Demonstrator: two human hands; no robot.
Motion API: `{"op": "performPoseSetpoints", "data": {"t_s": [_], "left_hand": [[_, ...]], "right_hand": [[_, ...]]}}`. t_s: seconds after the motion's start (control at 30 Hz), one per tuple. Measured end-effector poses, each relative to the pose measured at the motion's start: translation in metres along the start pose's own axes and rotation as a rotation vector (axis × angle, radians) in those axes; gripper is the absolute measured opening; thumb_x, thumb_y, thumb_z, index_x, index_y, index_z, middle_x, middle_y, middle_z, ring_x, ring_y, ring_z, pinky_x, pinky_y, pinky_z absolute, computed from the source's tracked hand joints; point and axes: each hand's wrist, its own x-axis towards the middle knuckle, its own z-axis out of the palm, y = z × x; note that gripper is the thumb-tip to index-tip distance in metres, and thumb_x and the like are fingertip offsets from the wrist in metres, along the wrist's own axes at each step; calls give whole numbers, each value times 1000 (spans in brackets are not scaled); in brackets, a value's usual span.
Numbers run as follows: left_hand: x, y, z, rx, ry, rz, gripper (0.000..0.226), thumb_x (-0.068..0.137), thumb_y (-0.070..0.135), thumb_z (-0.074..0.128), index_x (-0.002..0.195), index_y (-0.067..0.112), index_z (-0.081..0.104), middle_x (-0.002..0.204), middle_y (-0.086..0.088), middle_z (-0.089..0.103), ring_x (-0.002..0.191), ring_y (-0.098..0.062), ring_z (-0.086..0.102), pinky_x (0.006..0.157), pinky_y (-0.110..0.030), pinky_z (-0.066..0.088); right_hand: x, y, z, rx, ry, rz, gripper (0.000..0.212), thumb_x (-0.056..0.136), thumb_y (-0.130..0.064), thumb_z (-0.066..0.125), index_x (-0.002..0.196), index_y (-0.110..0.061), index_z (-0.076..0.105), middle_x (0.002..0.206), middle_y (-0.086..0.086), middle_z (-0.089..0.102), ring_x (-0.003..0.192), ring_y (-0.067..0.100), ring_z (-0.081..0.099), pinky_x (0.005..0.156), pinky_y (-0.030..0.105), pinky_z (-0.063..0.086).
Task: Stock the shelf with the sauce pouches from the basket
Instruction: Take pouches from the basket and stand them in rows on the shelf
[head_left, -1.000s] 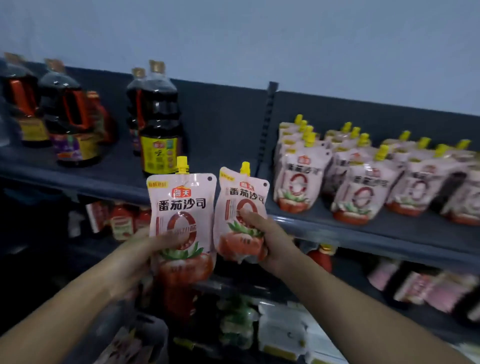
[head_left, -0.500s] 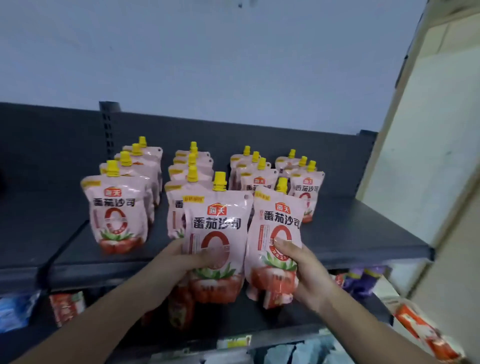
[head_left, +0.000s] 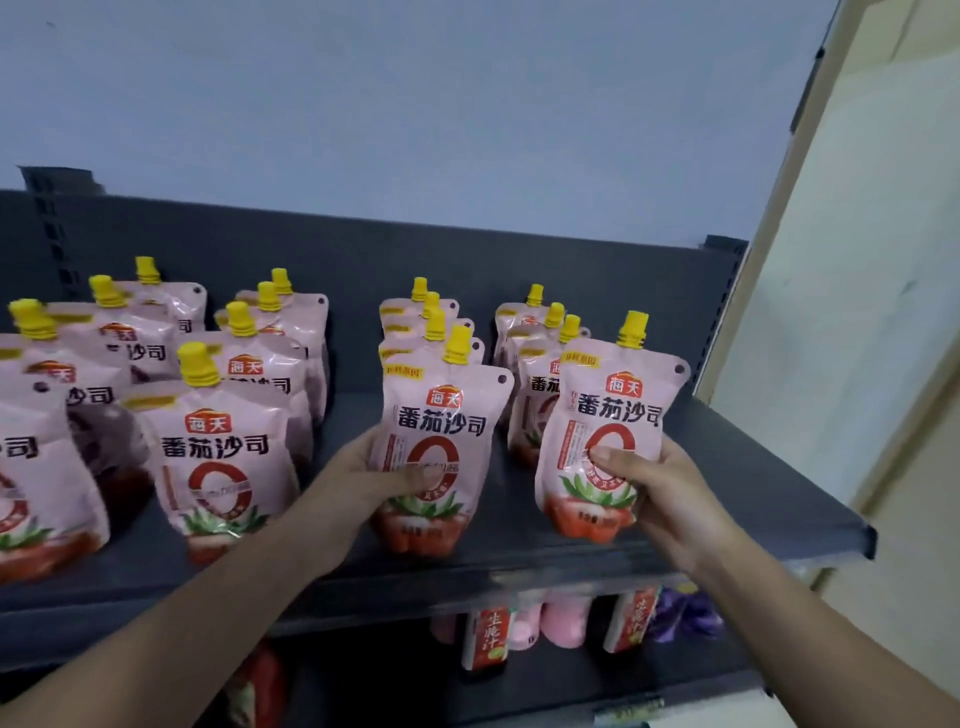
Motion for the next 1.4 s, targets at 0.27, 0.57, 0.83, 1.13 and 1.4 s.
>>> {"op": "performPoseSetpoints", "data": {"t_s": [0.27, 0.57, 0.83, 1.13, 1.4], "left_hand": [[25, -15, -7, -35, -49, -60, 80, 29, 31, 94, 104, 17, 69, 108, -9, 72, 98, -23, 70, 77, -33, 56], [19, -11, -17, 86, -58, -35, 72, 25, 25, 95, 94, 16, 74, 104, -11, 73, 95, -24, 71, 69, -27, 59], [6, -8, -14, 171, 21, -4, 77, 32, 25, 92, 105, 17, 68, 107, -9, 72, 101, -24, 68, 73, -24, 57], [-9, -8, -10, 182, 109, 40, 94, 34, 31, 93, 119, 14, 59, 115, -8, 69, 108, -22, 65, 80, -25, 56], [-40, -24, -3, 376, 382, 108, 104, 25, 58, 86, 120, 31, 55, 122, 13, 63, 115, 0, 56, 103, -29, 40]], "right_hand": [[46, 9, -16, -80, -110, 56, 52, 53, -5, 81, 102, -4, 63, 94, 15, 74, 82, 29, 72, 69, 39, 60], [57, 18, -39, -189, -341, 116, 64, 31, -31, 94, 90, -16, 74, 104, 18, 72, 100, 37, 67, 89, 51, 53], [64, 19, -48, -209, -407, 153, 75, 25, -37, 95, 93, -15, 71, 102, 14, 73, 96, 32, 69, 87, 49, 55], [62, 18, -47, -218, -426, 117, 72, 46, -23, 89, 111, -13, 60, 105, 7, 73, 97, 24, 70, 70, 27, 57], [64, 23, -50, -160, -406, 129, 81, 38, -31, 93, 111, -13, 61, 110, 11, 71, 101, 28, 68, 79, 36, 58]]}}
